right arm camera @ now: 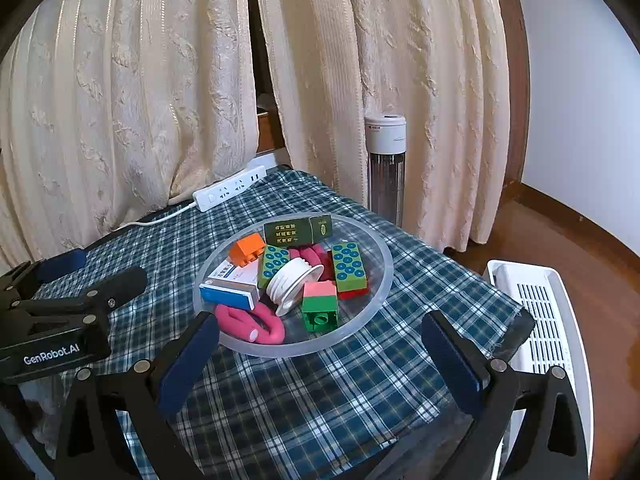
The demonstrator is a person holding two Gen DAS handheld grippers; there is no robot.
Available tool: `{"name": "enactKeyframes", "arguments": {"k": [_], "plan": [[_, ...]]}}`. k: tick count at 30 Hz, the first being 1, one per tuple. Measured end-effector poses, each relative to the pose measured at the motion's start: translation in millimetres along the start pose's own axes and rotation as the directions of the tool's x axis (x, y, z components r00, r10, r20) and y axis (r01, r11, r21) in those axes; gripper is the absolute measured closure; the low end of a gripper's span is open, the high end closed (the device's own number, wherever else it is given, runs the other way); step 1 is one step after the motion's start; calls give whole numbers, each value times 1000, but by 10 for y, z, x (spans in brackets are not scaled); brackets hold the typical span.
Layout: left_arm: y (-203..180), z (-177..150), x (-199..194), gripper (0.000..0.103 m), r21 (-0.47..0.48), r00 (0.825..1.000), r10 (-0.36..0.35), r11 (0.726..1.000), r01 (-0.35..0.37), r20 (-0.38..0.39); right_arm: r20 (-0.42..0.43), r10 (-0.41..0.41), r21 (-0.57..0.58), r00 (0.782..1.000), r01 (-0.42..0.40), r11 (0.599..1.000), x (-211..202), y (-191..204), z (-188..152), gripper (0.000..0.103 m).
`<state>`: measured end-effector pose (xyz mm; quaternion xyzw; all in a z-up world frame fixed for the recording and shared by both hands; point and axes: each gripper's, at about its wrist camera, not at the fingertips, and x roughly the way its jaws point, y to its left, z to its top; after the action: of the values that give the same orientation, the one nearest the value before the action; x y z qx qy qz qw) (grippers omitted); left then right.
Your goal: Organize objects
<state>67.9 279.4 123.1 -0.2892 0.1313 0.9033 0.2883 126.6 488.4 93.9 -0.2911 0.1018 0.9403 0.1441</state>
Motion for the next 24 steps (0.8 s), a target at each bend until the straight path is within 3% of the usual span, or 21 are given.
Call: {"name": "enactKeyframes", "arguments": {"k": [12, 24], "plan": [[-68, -32, 95, 3, 13, 999, -27, 1000, 28, -46, -34, -37, -41, 999, 36, 999, 88, -1, -56, 0], [-143, -67, 214, 3, 32, 996, 4, 999, -1, -91, -67, -37, -35, 997, 35, 999, 208, -57, -113, 0]]}}
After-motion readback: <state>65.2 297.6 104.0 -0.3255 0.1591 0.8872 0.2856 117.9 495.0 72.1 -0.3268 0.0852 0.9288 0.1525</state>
